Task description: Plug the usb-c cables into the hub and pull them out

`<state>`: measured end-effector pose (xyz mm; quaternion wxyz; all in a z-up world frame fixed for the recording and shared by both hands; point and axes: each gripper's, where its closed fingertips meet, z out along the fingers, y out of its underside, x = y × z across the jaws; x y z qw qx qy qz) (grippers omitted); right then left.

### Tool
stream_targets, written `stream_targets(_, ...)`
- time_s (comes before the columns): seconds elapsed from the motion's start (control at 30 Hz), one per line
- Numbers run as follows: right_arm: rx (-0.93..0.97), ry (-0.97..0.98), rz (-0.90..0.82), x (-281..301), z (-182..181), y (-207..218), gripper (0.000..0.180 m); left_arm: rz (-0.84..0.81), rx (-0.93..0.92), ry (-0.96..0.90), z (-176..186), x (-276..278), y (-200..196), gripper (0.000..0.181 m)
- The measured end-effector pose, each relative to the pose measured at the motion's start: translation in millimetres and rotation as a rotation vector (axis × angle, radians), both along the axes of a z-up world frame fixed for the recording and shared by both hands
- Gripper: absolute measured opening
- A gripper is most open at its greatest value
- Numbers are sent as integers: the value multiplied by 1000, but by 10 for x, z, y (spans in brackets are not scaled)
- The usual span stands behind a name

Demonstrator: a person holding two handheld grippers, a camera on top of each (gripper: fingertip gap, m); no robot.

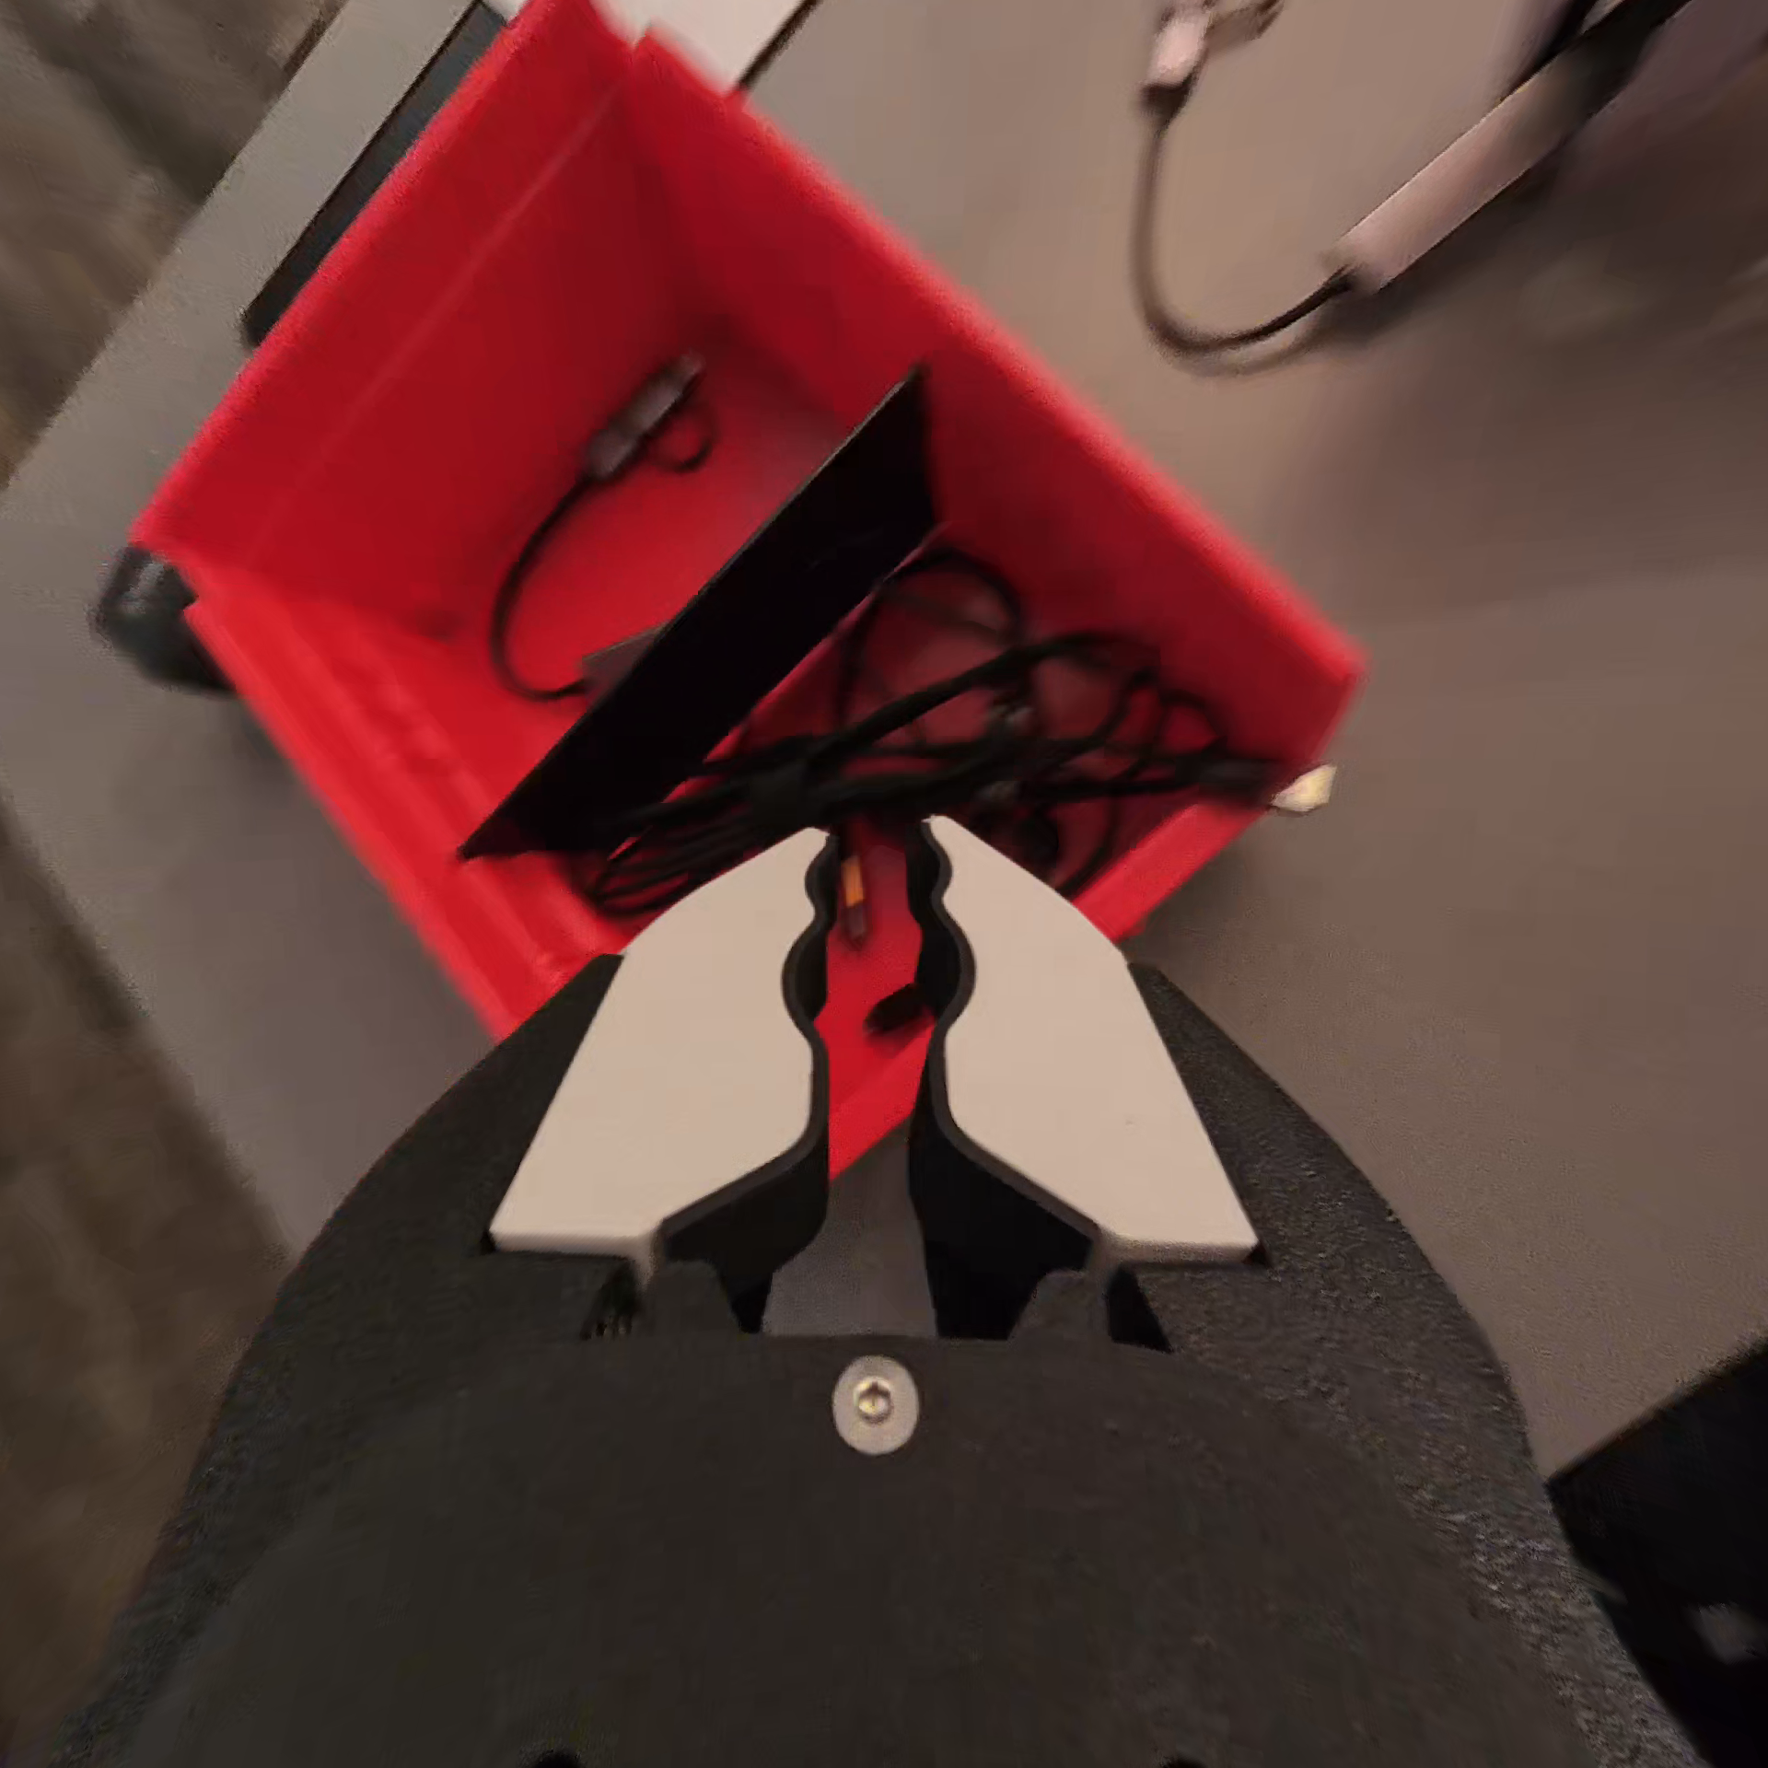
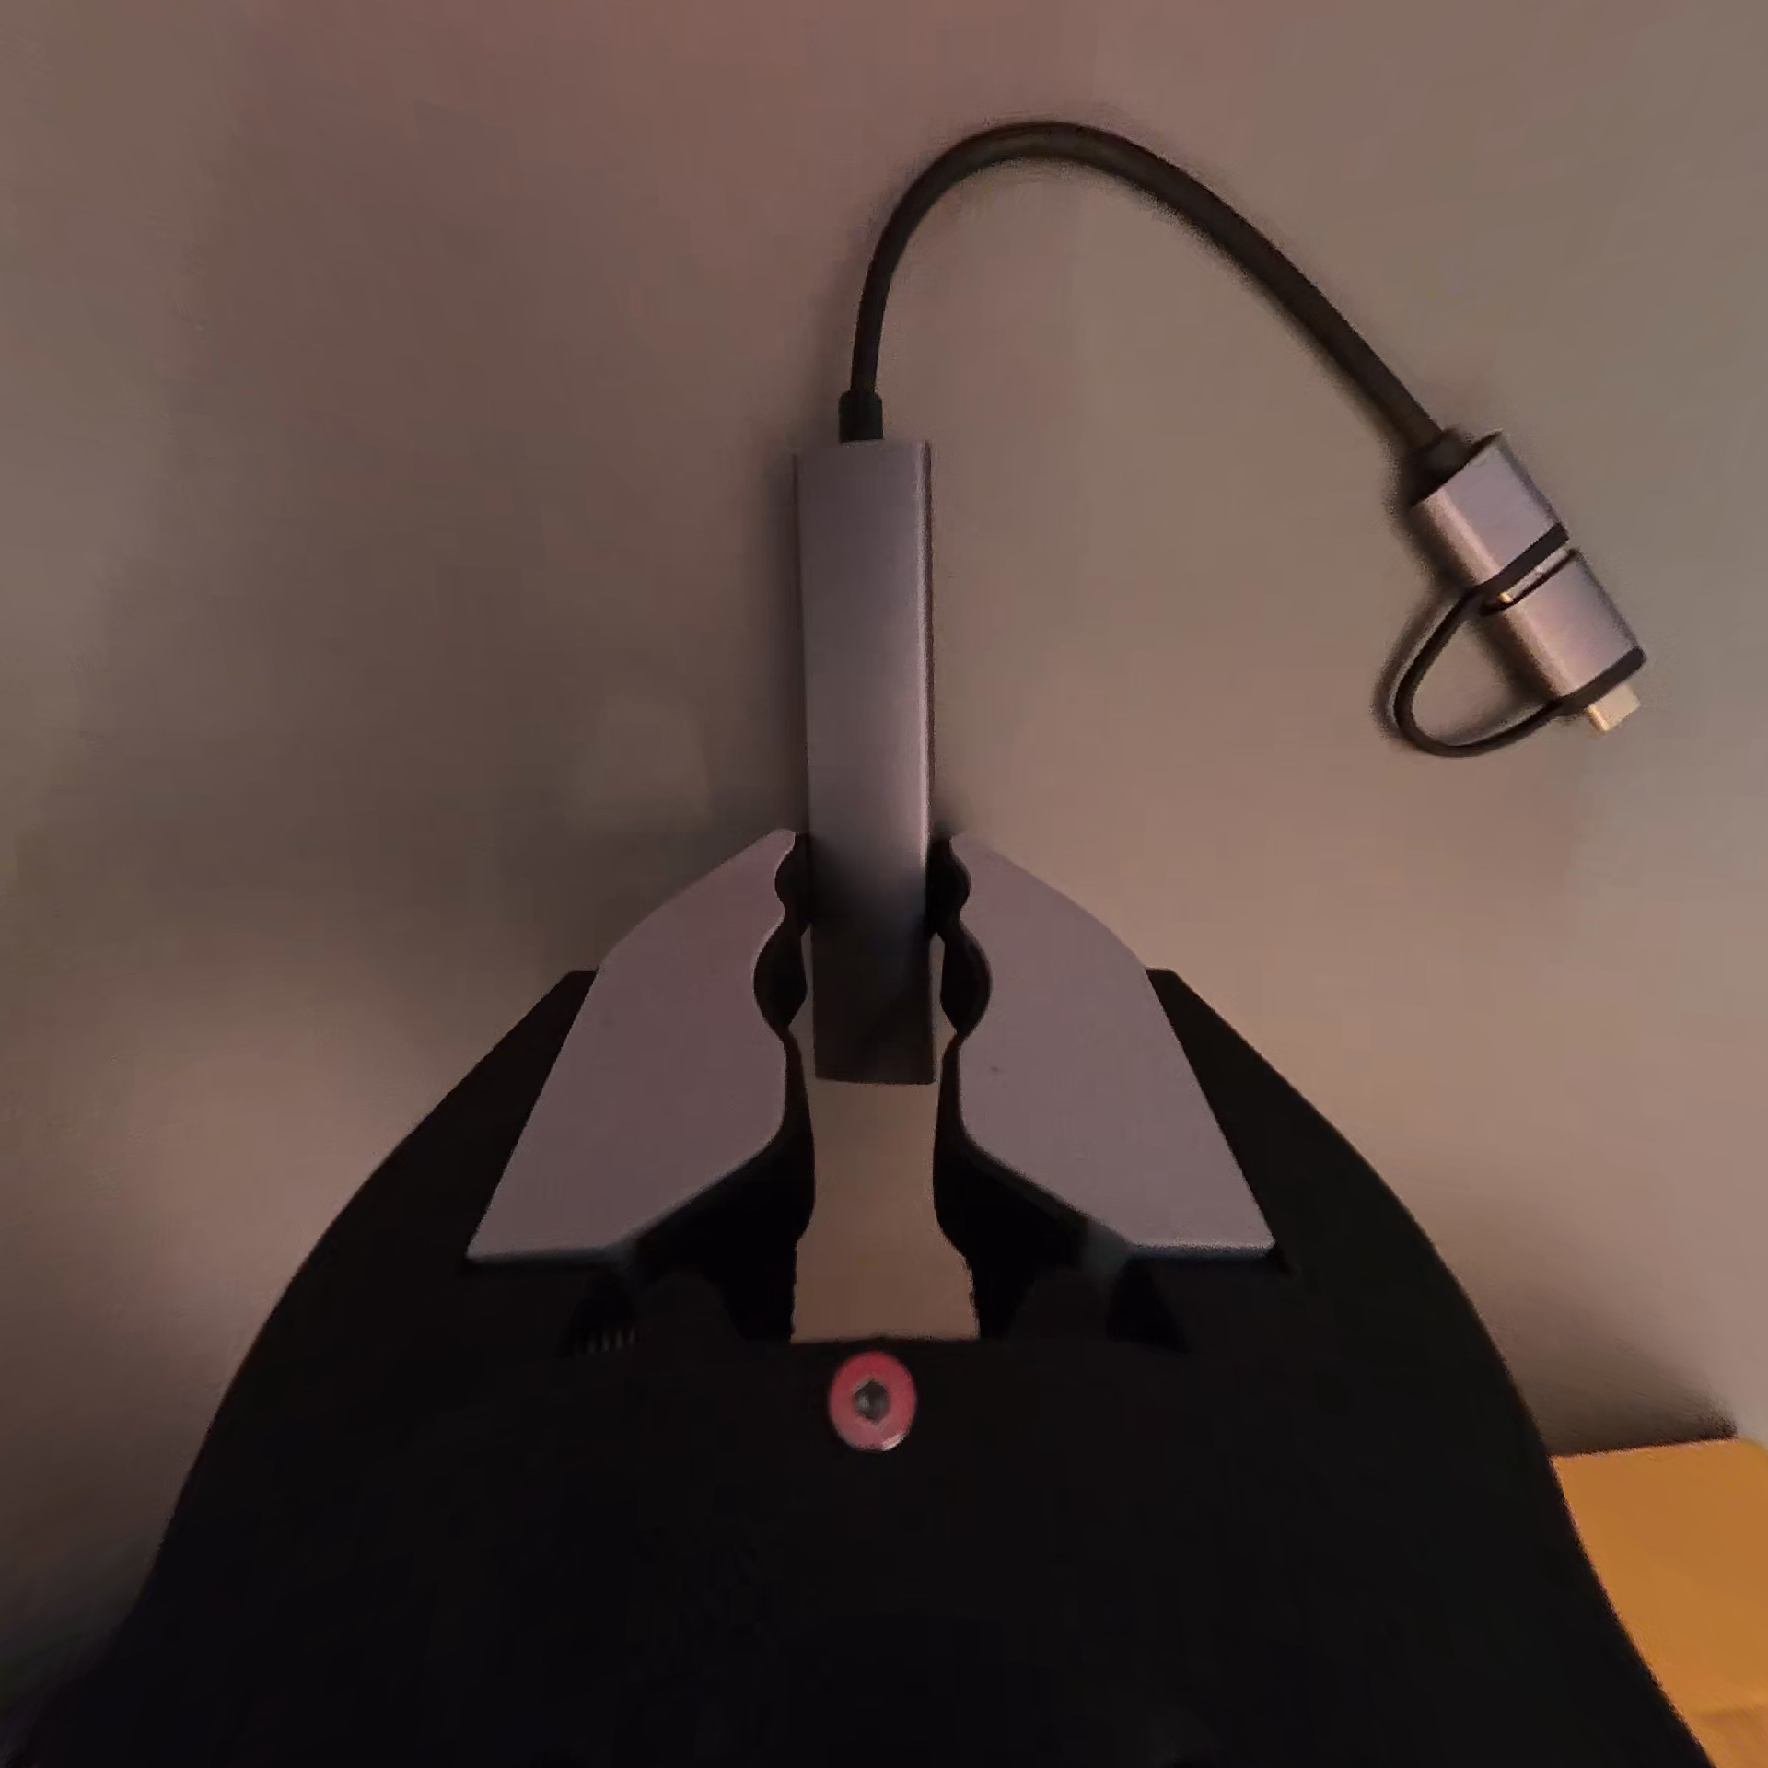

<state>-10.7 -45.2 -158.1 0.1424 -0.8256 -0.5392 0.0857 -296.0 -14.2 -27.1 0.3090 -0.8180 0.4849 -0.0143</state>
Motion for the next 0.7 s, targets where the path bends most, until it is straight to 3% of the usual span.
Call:
stream_targets(0.1,35,-18,43,-10,3,-6,25,-7,-12,148,-199,-256,122,22)
stream_targets(0.23,80,-51,36,10,23,37,27,-36,-140,191,-454,-354,152,25)
stream_targets(0.4,177,-4,44,-70,293,87,45,-10,-222,239,-680,-416,196,31)
stream_targets(0.53,259,64,42,-102,587,109,44,26,-273,290,-845,-466,182,28)
stream_targets(0.7,306,145,10,-48,835,150,37,92,-273,342,-839,-554,234,10)
